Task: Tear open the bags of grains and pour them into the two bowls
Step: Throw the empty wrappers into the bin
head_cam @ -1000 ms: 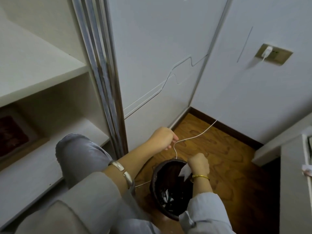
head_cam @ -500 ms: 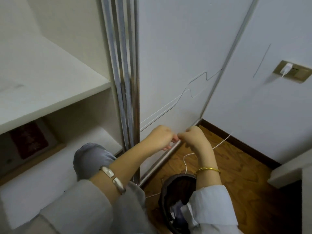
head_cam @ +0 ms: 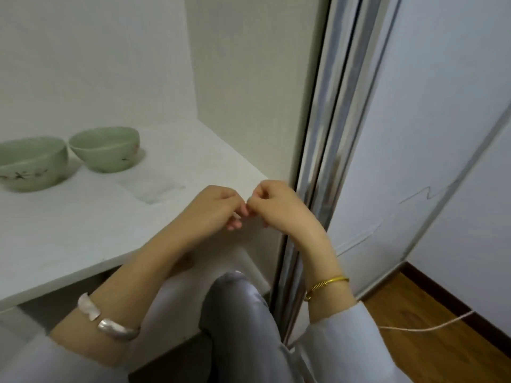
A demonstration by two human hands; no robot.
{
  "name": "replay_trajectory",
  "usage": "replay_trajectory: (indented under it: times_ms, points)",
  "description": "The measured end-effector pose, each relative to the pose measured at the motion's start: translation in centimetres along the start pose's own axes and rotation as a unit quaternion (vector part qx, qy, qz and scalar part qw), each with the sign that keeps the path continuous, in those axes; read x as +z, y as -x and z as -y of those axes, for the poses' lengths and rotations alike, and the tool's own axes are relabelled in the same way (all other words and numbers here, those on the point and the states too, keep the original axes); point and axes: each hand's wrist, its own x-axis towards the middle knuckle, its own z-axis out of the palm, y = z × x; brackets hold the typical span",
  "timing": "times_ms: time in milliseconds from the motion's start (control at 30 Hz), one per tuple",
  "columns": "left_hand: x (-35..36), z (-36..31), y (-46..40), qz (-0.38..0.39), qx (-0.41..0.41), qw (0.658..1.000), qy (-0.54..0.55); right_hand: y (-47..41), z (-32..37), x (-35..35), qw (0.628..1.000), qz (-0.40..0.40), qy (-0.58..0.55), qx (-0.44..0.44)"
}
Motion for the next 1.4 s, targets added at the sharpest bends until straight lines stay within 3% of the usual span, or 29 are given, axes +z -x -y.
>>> replay_trajectory:
  times_ms: [133, 267, 433, 567, 733, 833, 900, 1000, 1133, 1233, 1400]
  points:
    - [-5.8, 2.2, 0.1, -0.101, 0.022, 0.992, -0.078, -3.3, 3.1, 4.0, 0.996, 0.047, 0.041, -0.058]
    - [-10.3, 4.8, -0.1, -0.188, 0.014, 0.959, -0.213, -6.5, 5.2, 7.7, 0.981, 0.037, 0.152, -0.118]
    - [-12.7, 7.4, -0.7, -0.146, -0.021, 0.943, -0.298, -9.5, 5.9, 10.8, 0.935, 0.079, 0.306, -0.16]
    - [-12.9, 8.6, -1.3, -0.087, -0.038, 0.944, -0.317, -10.3, 5.7, 11.8, 0.926, 0.057, 0.337, -0.16]
    - [-13.1, 9.3, -2.4, -0.078, -0.038, 0.956, -0.279, -11.3, 5.9, 12.1, 0.94, 0.027, 0.283, -0.19]
    - [-13.5, 9.0, -2.8, -0.179, -0.018, 0.959, -0.219, -11.7, 6.0, 11.8, 0.95, -0.007, 0.221, -0.222]
    - [-14.2, 8.4, -2.9, -0.257, 0.011, 0.955, -0.15, -11.7, 6.2, 11.3, 0.959, -0.026, 0.132, -0.25]
    - [-15.0, 7.2, -2.8, -0.276, 0.06, 0.959, -0.037, -11.5, 7.1, 10.2, 0.96, -0.047, -0.07, -0.268]
    - [-14.3, 5.7, -2.8, -0.328, 0.118, 0.937, -0.024, -11.4, 7.9, 9.3, 0.927, -0.015, -0.287, -0.24]
    - [-13.1, 4.6, -3.0, -0.349, 0.161, 0.923, 0.024, -11.3, 8.1, 10.0, 0.938, -0.001, -0.262, -0.226]
    - [-12.0, 4.3, -3.3, -0.424, 0.183, 0.886, -0.034, -10.6, 7.8, 11.7, 0.952, -0.098, -0.187, -0.221]
